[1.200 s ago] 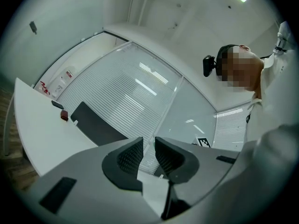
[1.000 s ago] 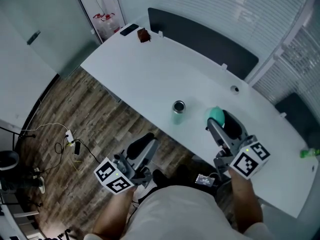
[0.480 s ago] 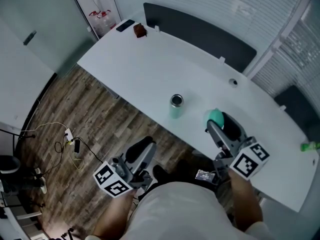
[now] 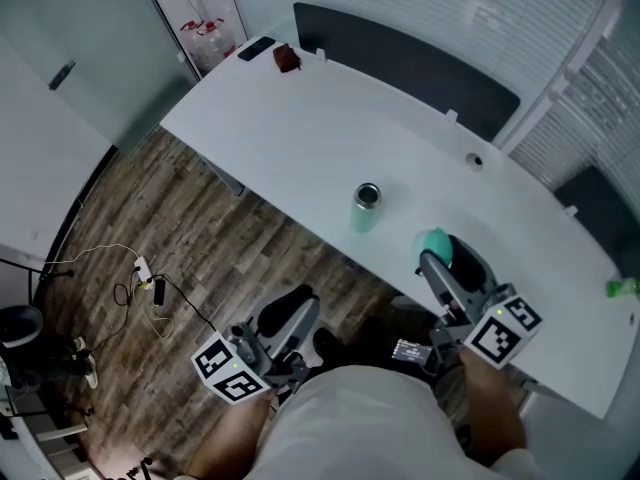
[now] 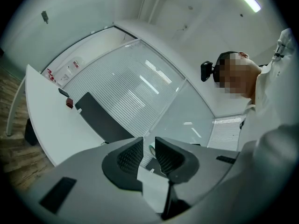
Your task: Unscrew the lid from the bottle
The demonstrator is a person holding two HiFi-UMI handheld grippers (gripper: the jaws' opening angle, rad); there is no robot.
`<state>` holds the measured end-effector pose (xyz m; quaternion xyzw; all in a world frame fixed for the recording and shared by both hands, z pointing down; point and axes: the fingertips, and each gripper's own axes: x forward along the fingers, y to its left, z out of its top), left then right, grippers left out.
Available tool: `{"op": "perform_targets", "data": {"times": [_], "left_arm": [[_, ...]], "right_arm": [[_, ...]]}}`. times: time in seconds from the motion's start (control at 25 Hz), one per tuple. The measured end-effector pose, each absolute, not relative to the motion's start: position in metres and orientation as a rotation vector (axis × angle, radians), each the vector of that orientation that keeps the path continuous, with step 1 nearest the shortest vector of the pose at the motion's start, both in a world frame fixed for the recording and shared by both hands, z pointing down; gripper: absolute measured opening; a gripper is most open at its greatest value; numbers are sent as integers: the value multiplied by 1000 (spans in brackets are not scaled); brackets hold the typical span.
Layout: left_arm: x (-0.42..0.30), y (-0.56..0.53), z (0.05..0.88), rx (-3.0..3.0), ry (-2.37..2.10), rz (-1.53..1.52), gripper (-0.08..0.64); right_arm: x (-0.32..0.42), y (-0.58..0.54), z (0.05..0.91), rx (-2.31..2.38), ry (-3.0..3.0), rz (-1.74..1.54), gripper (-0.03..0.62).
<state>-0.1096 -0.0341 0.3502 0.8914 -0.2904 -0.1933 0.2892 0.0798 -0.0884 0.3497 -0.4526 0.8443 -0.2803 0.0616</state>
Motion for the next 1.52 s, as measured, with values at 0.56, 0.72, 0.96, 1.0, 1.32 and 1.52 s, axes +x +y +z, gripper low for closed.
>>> {"op": "perform_targets", "data": {"times": [0.56,0.72,0.96,1.0,1.32,1.52], "left_arm": [[-138,-8,373,2354,-717,-496,89],[-135,-5,368,2378,-739,-494,89],[-116,3,364,2375,-790,-510,89],[-110,5,364,2372,-799,-517,89],[-54,27,359,2344,-851,-534,89],[-31,44,359,2341,-917,-536,89]], "right_arm": [[50,-60,370,-1404,2519,-881,279],[50,-61,363,-1369,2532,-854,281],[64,-59,354,-1297,2581,-836,279],[68,-57,354,-1286,2592,-837,279],[114,-40,346,-1215,2665,-838,279],[130,-30,353,-1133,2711,-850,279]]}}
